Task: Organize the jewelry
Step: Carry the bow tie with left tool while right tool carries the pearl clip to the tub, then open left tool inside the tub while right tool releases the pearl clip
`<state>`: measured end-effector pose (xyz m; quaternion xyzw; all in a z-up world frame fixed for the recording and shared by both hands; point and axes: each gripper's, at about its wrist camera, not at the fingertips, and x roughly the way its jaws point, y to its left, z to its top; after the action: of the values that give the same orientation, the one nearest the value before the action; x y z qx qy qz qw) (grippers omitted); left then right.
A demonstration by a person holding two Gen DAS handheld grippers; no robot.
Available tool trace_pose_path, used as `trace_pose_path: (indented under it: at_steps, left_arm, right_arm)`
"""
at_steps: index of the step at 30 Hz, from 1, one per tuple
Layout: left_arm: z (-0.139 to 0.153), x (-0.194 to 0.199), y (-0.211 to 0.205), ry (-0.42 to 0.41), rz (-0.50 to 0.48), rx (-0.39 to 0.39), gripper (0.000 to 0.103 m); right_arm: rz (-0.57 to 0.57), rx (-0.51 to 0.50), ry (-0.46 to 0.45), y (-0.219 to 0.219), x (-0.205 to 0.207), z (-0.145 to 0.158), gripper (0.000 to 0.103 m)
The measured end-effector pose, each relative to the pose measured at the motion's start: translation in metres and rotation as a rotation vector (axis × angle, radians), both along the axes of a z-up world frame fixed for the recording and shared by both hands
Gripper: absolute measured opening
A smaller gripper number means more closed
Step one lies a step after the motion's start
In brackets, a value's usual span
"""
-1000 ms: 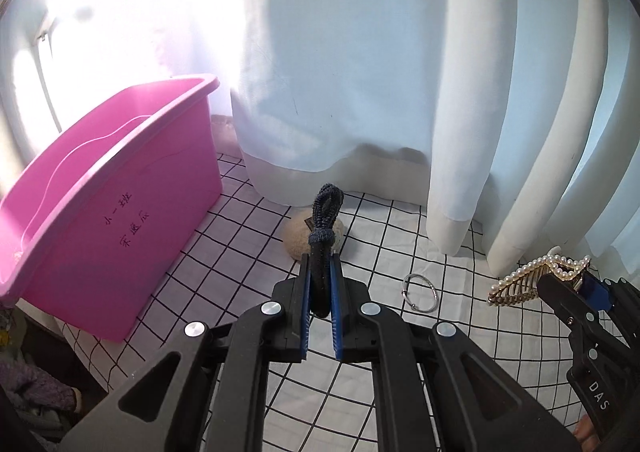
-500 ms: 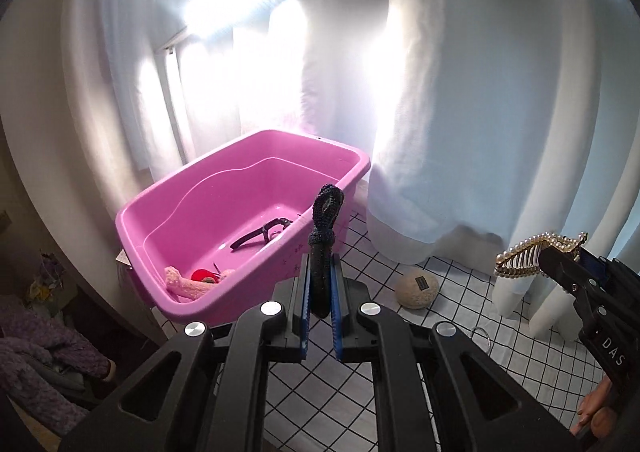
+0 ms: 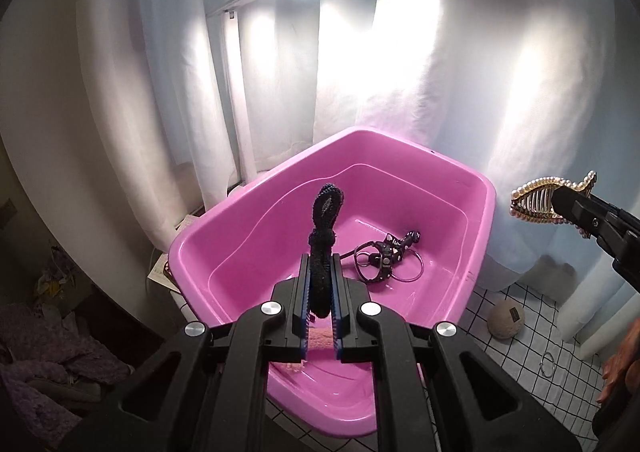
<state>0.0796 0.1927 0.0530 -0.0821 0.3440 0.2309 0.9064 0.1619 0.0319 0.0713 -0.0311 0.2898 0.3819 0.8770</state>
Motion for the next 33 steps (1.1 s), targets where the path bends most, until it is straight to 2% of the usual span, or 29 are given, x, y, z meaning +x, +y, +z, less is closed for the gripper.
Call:
trace_pose_path:
  at_steps: [6, 15, 19, 28, 30, 31, 32, 33]
  left_arm:
    - [-0.02, 0.028, 0.045, 0.056, -0.012, -0.068, 0.009]
    - [-0.05, 0.062, 0.079, 0.172, -0.026, -0.184, 0.009]
    - [-0.061, 0.072, 0.088, 0.214, -0.037, -0.204, 0.009]
    - [-0.069, 0.076, 0.095, 0.252, -0.058, -0.21, 0.013]
    - [-0.07, 0.077, 0.095, 0.261, -0.063, -0.2, 0.021]
    - [-0.071, 0.076, 0.095, 0.261, -0.063, -0.199, 0.032]
    - [-0.07, 0.075, 0.095, 0.259, -0.061, -0.2, 0.05]
    - [-0.07, 0.074, 0.096, 0.255, -0.056, -0.2, 0.059]
  right_arm:
    - [0.019, -0.078, 0.084, 0.059, 0.039, -0.017, 0.031]
    - [0.049, -0.24, 0.246, 0.12, 0.097, -0.055, 0.031]
    - [0.062, -0.306, 0.306, 0.14, 0.113, -0.069, 0.031]
    - [0.042, -0.362, 0.321, 0.166, 0.131, -0.08, 0.031]
    - [0.035, -0.363, 0.318, 0.166, 0.132, -0.079, 0.033]
    - [0.028, -0.364, 0.311, 0.167, 0.133, -0.078, 0.038]
    - [0.024, -0.364, 0.303, 0.167, 0.133, -0.077, 0.041]
    - [0.022, -0.365, 0.3, 0.166, 0.132, -0.076, 0.041]
